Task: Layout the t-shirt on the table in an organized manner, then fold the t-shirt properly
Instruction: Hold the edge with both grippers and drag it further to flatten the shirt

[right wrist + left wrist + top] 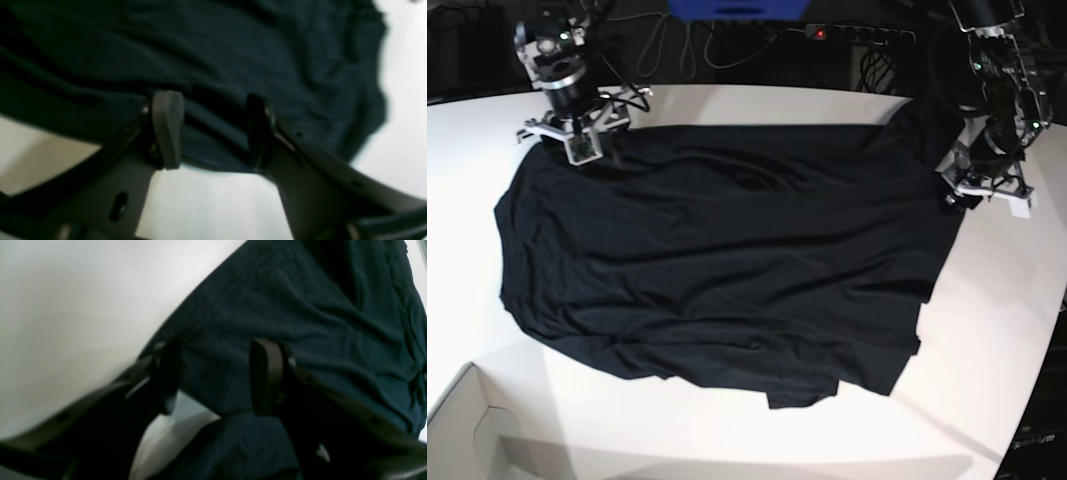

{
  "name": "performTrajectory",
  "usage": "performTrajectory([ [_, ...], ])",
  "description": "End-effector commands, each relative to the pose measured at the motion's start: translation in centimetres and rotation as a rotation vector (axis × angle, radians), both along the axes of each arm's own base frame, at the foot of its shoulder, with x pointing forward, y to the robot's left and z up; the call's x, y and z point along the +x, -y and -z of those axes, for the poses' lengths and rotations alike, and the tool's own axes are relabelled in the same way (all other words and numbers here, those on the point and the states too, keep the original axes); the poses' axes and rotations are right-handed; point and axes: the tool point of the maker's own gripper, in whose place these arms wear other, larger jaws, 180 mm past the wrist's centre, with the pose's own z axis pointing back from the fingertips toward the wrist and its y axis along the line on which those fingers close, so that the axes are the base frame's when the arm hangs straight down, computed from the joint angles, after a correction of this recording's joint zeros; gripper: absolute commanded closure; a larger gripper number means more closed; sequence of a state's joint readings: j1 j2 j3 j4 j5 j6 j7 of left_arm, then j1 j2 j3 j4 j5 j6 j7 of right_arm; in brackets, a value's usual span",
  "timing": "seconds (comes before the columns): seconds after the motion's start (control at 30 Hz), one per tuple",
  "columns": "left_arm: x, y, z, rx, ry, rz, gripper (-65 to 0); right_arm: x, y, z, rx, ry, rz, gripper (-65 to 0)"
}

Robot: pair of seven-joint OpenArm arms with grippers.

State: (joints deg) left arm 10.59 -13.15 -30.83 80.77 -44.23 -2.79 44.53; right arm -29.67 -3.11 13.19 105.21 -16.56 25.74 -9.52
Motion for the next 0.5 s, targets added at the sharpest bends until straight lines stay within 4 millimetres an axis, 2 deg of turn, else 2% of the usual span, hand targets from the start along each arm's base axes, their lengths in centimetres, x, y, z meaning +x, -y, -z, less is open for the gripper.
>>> performTrajectory([
  [0.0,-1.7,-0.4,1.5,0.016,-0.096,-0.01,-33.4,0.4,-0.4,-0.3,0.014,0.023,-0.01,-30.2],
  [0.07,-1.7,-0.4,1.5,0.016,-0.096,-0.01,-33.4,0.7,-1.0,1.1,0.036,-0.003,-0.018,-30.2],
  [0.23,-1.7,-0.4,1.5,0.016,-0.096,-0.01,-33.4,-0.1,-0.8,5.0,0.06,-0.099,-0.001,-30.2],
  [0.37,-1.5,-0.4,1.3,0.014,-0.09,-0.01,-33.4,-2.3,-0.4,6.0,0.059,-0.144,0.011,-30.2],
  [0.47,-1.2,-0.4,1.0,0.014,-0.078,-0.009,-33.4,-3.3,-0.3,6.0,0.054,-0.155,0.011,-30.2],
])
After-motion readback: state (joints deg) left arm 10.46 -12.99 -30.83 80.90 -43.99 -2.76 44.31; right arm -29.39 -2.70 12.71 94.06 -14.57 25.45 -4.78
